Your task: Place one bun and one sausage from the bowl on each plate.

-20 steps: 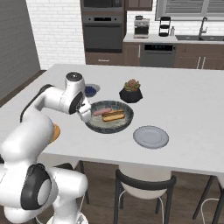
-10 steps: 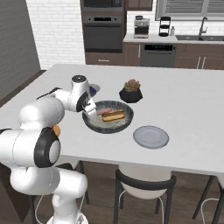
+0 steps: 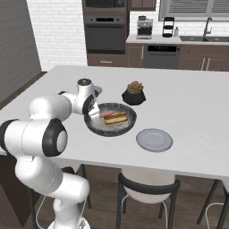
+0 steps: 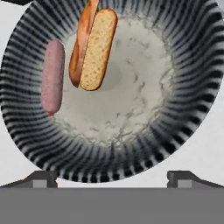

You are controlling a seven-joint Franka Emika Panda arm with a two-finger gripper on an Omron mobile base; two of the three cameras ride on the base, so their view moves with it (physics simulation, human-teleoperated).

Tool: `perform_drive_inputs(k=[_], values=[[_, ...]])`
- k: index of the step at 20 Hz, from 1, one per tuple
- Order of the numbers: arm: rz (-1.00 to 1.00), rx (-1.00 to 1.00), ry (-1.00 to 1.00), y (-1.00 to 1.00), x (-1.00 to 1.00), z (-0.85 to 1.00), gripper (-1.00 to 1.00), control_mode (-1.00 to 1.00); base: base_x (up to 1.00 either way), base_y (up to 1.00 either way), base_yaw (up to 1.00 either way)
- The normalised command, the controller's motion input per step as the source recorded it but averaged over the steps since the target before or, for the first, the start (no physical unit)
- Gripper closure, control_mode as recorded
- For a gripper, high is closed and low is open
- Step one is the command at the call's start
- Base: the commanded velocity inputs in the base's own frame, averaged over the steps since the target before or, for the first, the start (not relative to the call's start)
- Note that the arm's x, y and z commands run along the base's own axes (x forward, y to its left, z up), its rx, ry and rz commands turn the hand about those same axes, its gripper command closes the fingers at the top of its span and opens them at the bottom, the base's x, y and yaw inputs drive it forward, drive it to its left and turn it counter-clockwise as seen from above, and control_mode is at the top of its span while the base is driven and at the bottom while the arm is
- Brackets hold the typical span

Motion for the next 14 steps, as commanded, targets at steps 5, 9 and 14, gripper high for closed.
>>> perform_drive_inputs(k=[5, 9, 14], values=[[0.00, 0.15, 0.11, -0.13, 0.23, -0.11, -1.00, -1.00, 0.00, 0.00, 0.00], [-0.05, 0.05, 0.05, 0.00, 0.39, -0.20, -1.00, -1.00, 0.00, 0.00, 0.00], [-0.08, 0.00, 0.00, 0.02, 0.28, -0.26, -1.00, -1.00, 0.00, 0.00, 0.00]])
